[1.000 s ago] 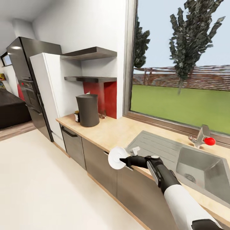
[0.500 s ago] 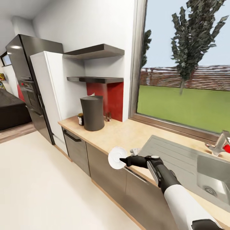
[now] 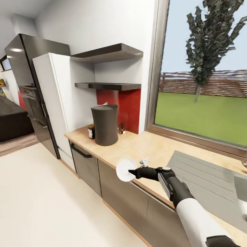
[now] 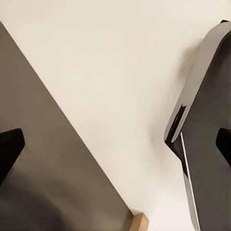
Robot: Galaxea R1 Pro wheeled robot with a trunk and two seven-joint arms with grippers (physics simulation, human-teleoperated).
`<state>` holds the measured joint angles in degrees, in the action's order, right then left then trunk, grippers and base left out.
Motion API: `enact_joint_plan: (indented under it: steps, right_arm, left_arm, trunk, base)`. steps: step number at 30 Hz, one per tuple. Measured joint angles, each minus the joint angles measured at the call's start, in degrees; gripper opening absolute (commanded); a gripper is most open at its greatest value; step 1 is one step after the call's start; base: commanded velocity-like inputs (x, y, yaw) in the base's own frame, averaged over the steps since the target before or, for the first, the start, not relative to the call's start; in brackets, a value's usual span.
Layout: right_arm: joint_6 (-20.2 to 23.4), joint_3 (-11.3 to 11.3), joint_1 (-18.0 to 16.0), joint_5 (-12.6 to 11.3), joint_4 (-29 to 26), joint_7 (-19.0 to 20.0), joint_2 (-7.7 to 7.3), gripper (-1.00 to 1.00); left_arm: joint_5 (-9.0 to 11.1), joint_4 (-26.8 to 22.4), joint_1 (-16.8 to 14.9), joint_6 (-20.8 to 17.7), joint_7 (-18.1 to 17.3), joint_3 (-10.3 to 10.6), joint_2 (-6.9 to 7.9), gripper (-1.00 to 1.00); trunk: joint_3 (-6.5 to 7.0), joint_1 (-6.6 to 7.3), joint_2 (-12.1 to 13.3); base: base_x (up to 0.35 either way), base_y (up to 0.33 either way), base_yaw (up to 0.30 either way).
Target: Set up a coffee station on the kitchen countertop: keep the coffee maker on the countertop, move the bottle of coffee from the kitchen shelf to the counter next to the coffee maker, place a paper coffee filter on top of the coffee maker, put the saucer next to the coffee maker with the coffee cup on the saucer, and place the electric kettle next to the coffee maker.
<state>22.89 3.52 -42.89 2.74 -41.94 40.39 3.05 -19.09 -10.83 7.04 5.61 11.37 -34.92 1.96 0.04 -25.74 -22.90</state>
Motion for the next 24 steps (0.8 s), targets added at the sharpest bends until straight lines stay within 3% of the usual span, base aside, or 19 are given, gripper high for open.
enact_joint_plan:
  steps: [8, 24]
  right_arm:
    - [0.0, 0.0, 0.0, 0.0, 0.0, 0.0, 0.0, -1.0]
    - [0.0, -0.1, 0.0, 0.0, 0.5, 0.0, 0.07, -1.0]
  left_arm:
    - [0.0, 0.0, 0.0, 0.0, 0.0, 0.0, -0.04, 1.0]
    - [0.0, 0.0, 0.1, 0.0, 0.0, 0.0, -0.09, 1.0]
  trunk:
    - [0.0, 0.0, 0.0]
    - [0.0, 0.0, 0.0]
  base:
    - [0.278, 0.236, -0.014]
    - [0.249, 0.246, -0.107]
